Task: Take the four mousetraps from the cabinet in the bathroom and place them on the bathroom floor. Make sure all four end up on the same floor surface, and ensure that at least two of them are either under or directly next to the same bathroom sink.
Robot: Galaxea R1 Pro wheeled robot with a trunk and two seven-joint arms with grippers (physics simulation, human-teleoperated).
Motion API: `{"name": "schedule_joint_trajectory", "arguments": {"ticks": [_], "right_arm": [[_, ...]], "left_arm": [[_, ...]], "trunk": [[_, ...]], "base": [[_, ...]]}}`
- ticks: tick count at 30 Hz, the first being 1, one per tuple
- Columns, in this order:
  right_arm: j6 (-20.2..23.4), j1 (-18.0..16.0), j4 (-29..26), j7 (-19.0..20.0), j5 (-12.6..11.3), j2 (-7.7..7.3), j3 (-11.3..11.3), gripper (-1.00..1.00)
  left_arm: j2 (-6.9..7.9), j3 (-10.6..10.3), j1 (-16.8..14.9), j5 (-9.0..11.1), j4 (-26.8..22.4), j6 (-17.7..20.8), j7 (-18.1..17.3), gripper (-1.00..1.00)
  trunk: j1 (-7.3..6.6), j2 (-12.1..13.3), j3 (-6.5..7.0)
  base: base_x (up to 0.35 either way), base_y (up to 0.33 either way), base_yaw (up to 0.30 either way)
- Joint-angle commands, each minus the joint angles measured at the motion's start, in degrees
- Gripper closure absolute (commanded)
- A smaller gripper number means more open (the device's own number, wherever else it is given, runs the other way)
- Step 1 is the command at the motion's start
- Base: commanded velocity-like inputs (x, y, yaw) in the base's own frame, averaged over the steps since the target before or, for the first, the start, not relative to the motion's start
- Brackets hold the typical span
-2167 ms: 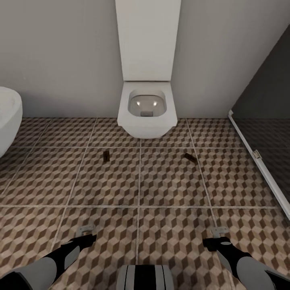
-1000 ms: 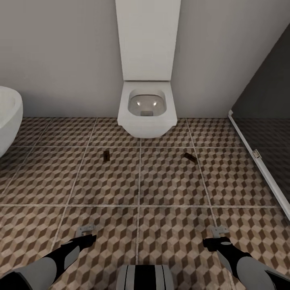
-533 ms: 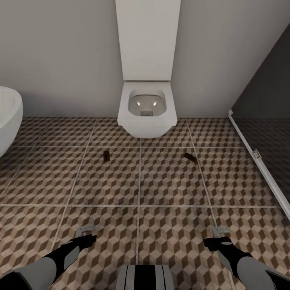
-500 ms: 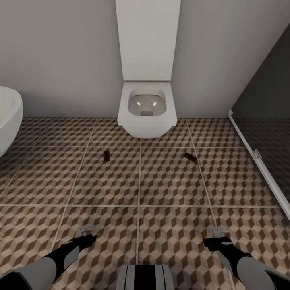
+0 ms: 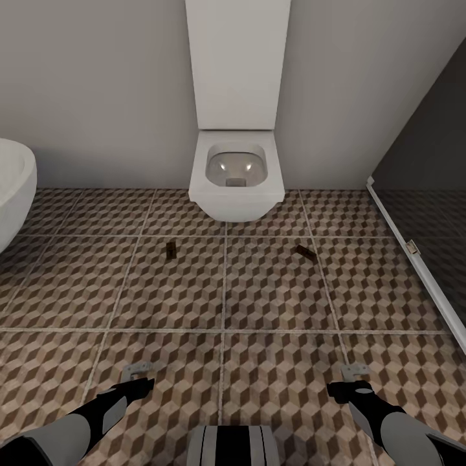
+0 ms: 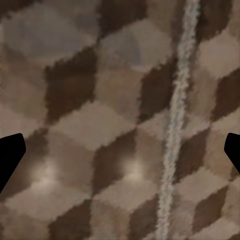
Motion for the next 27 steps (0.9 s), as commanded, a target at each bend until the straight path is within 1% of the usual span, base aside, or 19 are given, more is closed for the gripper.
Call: {"name": "schedule_joint_trajectory", "arguments": {"ticks": [1, 27], "right_arm": [[0.0, 0.0, 0.0, -0.1, 0.6, -0.01, -0.5, -1.00], [0.0, 0.0, 0.1, 0.0, 0.7, -0.04, -0.5, -1.00]], "left_arm": [[0.03, -0.5, 0.0, 0.5, -0.1, 0.0, 0.2, -1.00], [-0.06, -0.5, 0.0, 0.5, -0.2, -0.1, 0.1, -1.00]], "trunk": [[-0.01, 0.0, -0.03], [-0.01, 0.0, -0.03]], "base": [[0.000, 0.000, 0.000], [0.000, 0.000, 0.000]]}}
